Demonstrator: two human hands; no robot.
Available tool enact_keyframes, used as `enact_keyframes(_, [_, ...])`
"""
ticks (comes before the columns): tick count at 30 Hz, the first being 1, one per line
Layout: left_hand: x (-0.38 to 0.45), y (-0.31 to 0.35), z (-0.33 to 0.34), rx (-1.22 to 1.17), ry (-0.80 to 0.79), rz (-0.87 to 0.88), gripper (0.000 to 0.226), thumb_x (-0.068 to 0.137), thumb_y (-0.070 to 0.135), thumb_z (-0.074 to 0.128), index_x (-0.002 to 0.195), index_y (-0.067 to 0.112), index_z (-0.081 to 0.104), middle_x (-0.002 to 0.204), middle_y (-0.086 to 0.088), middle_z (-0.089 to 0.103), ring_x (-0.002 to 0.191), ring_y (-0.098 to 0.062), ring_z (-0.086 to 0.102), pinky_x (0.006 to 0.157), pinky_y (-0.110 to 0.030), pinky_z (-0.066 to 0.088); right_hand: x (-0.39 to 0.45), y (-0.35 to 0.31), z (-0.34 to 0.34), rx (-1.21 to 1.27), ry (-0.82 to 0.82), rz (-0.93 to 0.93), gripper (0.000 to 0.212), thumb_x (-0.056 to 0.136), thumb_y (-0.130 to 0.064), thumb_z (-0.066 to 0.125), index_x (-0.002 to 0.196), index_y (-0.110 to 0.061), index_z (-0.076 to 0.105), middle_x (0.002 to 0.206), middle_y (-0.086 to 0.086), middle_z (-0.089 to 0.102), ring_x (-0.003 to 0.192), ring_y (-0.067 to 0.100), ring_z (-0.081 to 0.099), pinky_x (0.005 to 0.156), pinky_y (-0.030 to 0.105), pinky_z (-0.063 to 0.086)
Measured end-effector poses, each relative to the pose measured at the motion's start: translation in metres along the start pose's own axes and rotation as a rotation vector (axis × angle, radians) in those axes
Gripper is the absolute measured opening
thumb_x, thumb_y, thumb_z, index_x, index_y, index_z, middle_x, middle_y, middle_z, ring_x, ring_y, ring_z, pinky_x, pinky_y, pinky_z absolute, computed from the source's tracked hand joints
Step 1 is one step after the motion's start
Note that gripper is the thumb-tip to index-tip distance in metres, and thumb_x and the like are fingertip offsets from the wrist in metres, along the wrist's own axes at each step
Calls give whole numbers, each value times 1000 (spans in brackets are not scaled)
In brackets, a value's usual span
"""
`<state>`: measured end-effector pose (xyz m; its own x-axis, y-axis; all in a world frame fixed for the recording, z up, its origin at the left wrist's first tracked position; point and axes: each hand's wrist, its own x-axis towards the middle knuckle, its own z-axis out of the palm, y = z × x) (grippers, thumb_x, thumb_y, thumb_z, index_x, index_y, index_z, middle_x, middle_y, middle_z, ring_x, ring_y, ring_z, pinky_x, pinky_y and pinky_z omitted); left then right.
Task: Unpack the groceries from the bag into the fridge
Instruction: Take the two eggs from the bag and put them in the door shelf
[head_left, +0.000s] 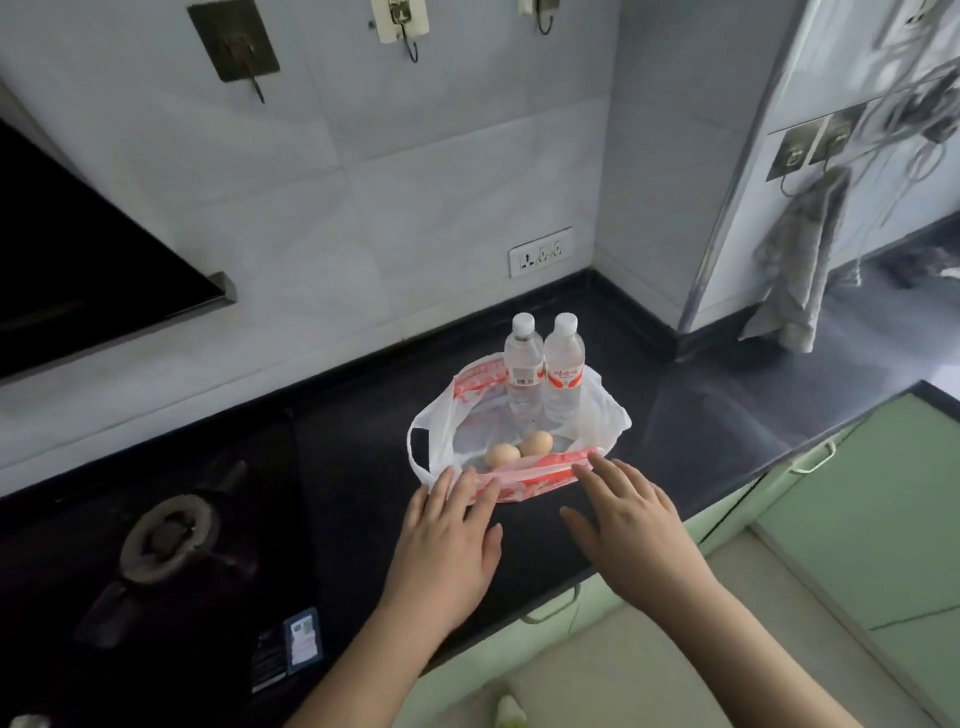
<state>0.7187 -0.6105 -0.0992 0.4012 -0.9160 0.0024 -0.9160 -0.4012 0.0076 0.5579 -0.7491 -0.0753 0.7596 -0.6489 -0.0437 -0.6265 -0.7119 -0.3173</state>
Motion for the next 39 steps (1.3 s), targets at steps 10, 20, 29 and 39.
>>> enact_keyframes(10, [70,-31,42,-127,44,85,46,93,36,52,137,21,50,133,-5,57,128,-26,49,109,-45,39,64,-7,30,-62,53,-53,45,83,-38,67,124,-22,59,129,0,61,121,25,56,98,40,45])
enact_keyframes(20, [117,-43,74,-128,-63,103,47,90,26,62,133,20,45,128,-5,56,121,-25,54,101,-41,43,116,2,44,-33,-91,-23,46,96,-42,45,141,-31,41,150,-8,38,137,18,36,113,36,26])
enact_keyframes(29, [163,-37,101,-123,-212,-31,52,95,20,56,143,21,36,136,-6,47,125,-27,46,101,-39,38,168,32,90,-18,-195,-47,37,97,-31,48,133,-27,49,139,-3,49,125,24,50,102,37,39])
enact_keyframes(39, [179,-26,112,-81,-282,-102,65,91,16,61,148,21,31,145,-9,41,132,-30,43,108,-43,36,212,53,124,-146,-363,-167,49,96,-29,50,143,-28,36,147,0,37,133,26,38,109,39,33])
